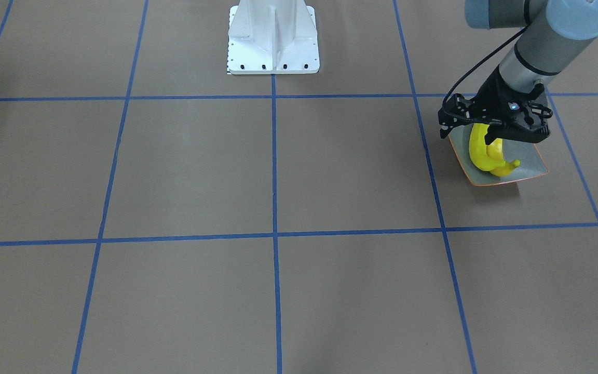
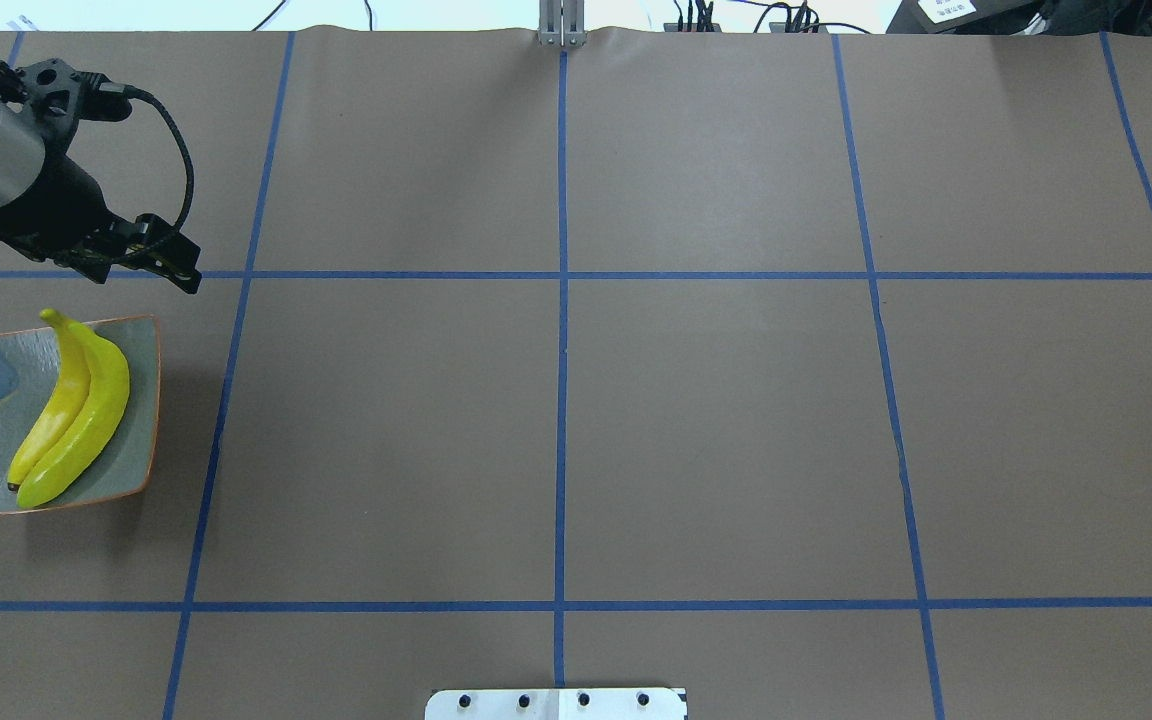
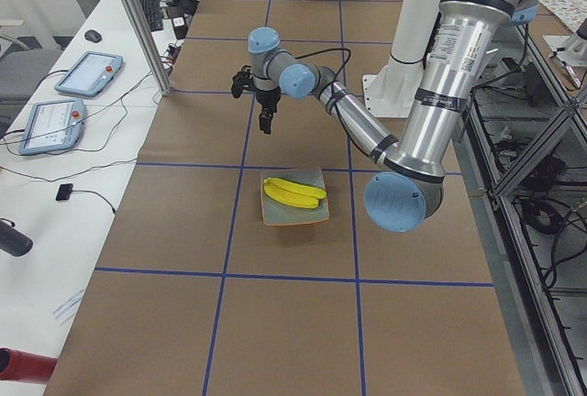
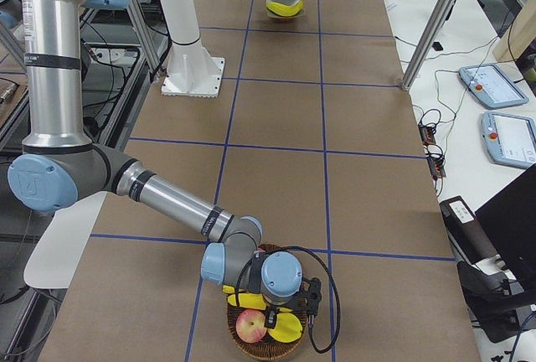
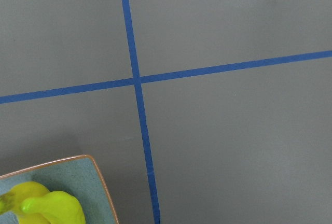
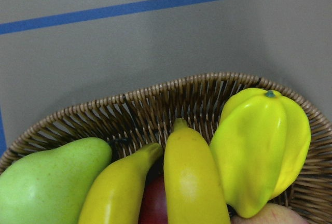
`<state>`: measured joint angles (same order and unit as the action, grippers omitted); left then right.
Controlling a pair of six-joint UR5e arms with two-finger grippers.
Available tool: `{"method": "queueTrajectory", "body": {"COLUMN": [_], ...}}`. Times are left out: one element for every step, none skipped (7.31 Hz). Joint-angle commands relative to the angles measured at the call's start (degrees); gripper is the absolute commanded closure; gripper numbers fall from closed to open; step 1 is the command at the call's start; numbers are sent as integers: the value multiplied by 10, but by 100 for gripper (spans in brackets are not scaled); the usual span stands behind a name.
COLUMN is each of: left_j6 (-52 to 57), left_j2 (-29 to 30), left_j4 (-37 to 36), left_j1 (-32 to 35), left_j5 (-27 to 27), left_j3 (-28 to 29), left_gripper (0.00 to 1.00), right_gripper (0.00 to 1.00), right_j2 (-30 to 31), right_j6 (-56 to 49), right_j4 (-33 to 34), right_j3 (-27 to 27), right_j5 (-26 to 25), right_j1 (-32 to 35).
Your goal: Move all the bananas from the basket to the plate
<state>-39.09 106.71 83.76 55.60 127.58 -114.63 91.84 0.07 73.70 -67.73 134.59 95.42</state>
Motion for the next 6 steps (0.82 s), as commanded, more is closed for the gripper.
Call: {"method": "queueTrajectory", "body": {"left_j6": [-1, -3, -4, -4, -4, -11], "left_j2": [1, 1, 2, 1, 1, 1], "left_j4": [0, 0, 0, 0, 0, 0], "left_j1": [-1, -1, -1, -1, -1, -1], "left_j5": [-1, 0, -1, -1, -1, -1], "left_j3": [-1, -1, -1, 0, 1, 2], "left_gripper": [1, 1, 1, 1, 1, 1], "right_gripper": [61, 100, 100, 100, 100, 100], "right_j2": [-3, -3, -3, -3, -9, -21], "right_j6": [1, -5, -8, -9, -27, -49], "right_j4": [1, 1, 0, -2, -1, 5], "right_j3": [8, 8, 8, 3, 1, 1], "right_j5": [-6, -6, -6, -5, -6, -4], "right_j1": [0, 0, 0, 9, 29, 62]}}
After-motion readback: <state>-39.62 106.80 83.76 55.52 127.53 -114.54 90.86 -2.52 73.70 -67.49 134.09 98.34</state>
